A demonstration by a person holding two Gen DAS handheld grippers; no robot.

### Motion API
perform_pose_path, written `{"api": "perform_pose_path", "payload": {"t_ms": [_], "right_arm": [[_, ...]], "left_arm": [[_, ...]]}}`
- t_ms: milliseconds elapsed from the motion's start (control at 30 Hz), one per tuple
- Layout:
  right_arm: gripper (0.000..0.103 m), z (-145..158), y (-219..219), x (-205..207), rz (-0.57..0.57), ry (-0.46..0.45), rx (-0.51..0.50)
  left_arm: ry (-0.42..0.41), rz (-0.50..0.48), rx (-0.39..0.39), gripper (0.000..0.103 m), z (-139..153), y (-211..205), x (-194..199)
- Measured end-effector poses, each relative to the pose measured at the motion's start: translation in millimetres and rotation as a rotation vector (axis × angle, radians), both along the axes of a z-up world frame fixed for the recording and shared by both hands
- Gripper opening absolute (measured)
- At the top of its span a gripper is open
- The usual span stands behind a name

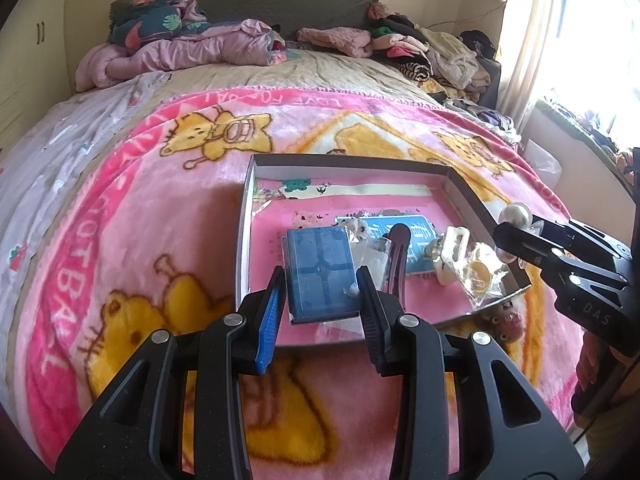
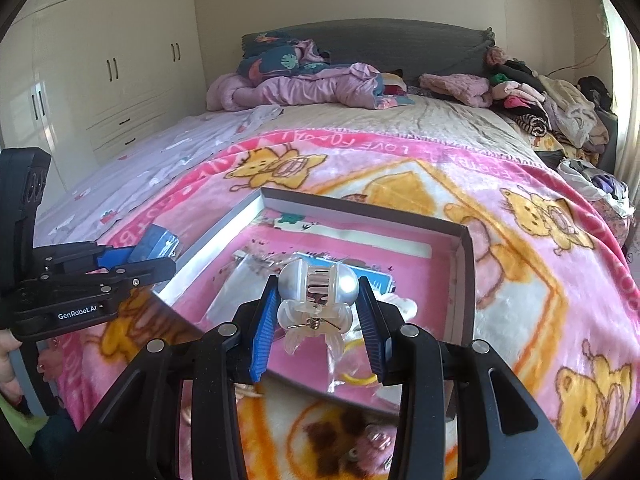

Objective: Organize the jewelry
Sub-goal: 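Carry the blue case into the box with left tool while right tool carries the claw clip, then open left tool to drop the blue case while right tool releases the claw clip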

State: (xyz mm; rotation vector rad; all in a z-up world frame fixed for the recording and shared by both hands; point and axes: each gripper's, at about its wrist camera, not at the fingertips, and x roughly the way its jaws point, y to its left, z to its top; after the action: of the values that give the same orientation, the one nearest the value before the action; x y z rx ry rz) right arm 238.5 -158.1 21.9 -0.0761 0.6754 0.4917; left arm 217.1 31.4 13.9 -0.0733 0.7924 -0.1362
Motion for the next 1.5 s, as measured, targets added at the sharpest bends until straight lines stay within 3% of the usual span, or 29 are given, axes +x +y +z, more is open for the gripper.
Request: {"api": "perform_pose_path", "payload": {"t_ms": [733, 1500], "right_arm": [[0.037, -28.5, 17.0, 44.6, 0.002, 0.056, -0.037], [0.037, -66.7, 38.5, 31.6, 0.087, 0.172, -0.042]], "left_arm": [[0.047, -0.009, -0.024, 0.028, -33.8, 7.2, 34.5], [0.074, -0.016, -0.035, 0.028, -47.1, 9.6, 43.9]]}}
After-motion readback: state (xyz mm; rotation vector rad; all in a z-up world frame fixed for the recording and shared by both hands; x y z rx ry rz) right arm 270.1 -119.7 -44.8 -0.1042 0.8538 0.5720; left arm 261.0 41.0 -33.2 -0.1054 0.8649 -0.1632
